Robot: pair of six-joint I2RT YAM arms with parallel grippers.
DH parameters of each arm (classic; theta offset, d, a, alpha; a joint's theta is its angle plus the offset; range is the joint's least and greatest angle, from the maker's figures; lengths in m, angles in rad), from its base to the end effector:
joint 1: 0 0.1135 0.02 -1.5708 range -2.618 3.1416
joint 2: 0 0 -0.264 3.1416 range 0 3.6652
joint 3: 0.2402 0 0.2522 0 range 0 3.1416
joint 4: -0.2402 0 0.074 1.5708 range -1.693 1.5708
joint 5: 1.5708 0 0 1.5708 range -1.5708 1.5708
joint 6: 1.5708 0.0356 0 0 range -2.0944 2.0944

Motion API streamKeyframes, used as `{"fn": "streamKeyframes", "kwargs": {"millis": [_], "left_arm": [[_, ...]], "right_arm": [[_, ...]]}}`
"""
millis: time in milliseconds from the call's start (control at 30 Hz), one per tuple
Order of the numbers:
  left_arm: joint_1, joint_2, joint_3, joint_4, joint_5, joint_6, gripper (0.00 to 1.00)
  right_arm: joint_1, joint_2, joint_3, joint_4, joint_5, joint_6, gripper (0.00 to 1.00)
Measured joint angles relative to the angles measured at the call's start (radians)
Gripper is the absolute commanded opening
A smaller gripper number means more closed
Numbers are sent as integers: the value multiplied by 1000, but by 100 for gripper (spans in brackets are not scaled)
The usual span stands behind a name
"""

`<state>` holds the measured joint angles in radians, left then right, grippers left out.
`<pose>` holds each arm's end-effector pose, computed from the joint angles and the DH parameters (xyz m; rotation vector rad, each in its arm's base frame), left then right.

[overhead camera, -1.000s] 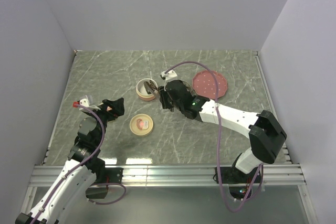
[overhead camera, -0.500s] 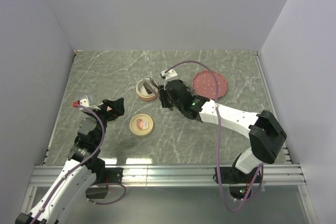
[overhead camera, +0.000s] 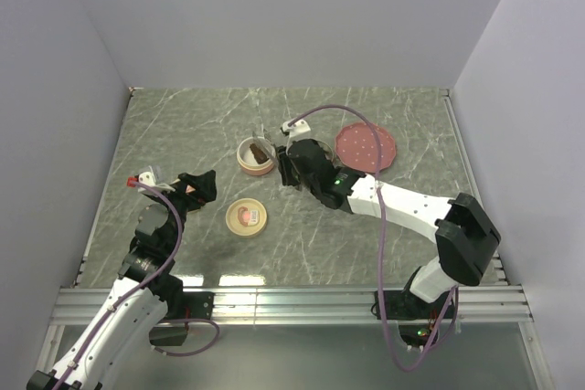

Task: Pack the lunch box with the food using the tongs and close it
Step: Place the food into the lunch box, then put down the clamp

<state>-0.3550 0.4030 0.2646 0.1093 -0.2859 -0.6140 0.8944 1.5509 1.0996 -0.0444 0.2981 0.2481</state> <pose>0.1312 -0.0379 0.2395 -0.4305 1.5655 -0.5226 0.2312 0.2714 0.2732 -0.4790 2.0108 0.4035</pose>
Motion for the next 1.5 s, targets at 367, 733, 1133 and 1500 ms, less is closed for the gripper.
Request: {"fn": "streamKeyframes", "kwargs": {"millis": [367, 733, 1133, 1500], "left_arm": [[0, 0, 0, 0, 0, 0, 99], [0, -3, 0, 0, 0, 0, 100], [0, -21, 0, 0, 2, 0, 99], [0, -47, -1, -2, 10, 0, 99]], "right_arm": [[0, -109, -64, 20, 87, 1, 42], [-113, -266, -228, 35, 128, 31, 42], [-331, -488, -361, -31, 168, 72, 43], [-545, -612, -451, -138, 198, 114, 43]]}}
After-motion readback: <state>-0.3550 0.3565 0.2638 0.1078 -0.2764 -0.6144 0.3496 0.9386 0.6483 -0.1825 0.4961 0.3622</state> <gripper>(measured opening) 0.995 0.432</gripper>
